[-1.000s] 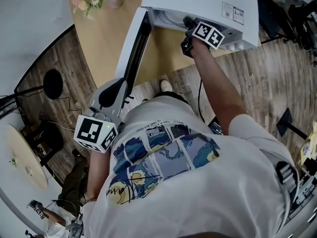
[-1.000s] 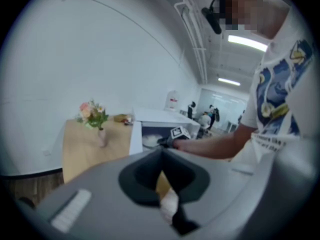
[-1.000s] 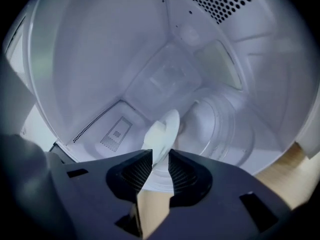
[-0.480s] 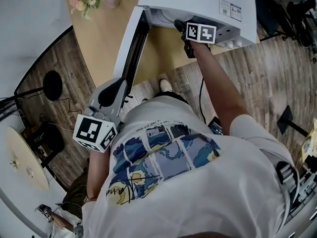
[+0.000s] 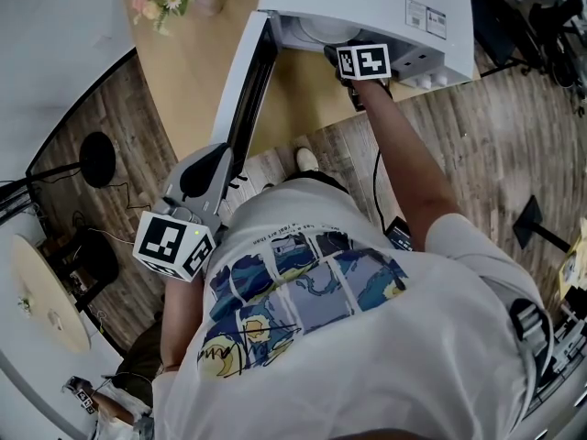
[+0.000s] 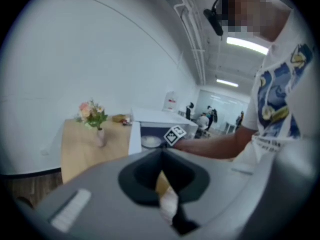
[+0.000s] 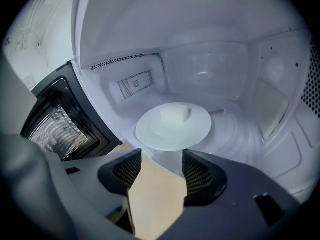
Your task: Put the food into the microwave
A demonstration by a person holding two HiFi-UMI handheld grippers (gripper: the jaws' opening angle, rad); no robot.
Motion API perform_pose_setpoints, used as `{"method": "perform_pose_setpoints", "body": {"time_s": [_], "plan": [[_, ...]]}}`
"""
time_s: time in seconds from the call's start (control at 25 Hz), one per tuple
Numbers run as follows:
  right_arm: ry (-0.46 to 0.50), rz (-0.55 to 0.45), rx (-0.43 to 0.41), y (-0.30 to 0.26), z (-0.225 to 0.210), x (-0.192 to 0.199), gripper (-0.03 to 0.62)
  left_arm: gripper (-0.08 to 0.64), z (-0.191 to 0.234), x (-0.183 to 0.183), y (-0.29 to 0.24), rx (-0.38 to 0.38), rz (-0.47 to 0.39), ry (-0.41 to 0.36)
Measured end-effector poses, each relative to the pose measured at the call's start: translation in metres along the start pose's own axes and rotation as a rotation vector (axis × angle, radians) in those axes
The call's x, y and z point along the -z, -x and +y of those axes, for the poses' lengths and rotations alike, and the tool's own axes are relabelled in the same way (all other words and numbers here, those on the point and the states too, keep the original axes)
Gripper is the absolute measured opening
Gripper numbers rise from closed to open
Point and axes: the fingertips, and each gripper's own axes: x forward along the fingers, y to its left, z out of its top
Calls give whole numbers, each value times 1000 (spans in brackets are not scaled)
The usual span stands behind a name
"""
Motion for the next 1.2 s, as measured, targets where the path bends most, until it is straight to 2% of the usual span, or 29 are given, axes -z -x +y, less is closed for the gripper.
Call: {"method": "perform_pose_setpoints", "body": {"time_s": [0.64, 1.2], "plan": [[-44, -28, 29, 29, 11, 20, 221, 9, -9, 11, 14, 51, -8, -10], [-85, -79, 61, 85, 38, 57, 221, 9, -30, 24, 32, 172, -9, -66]]}}
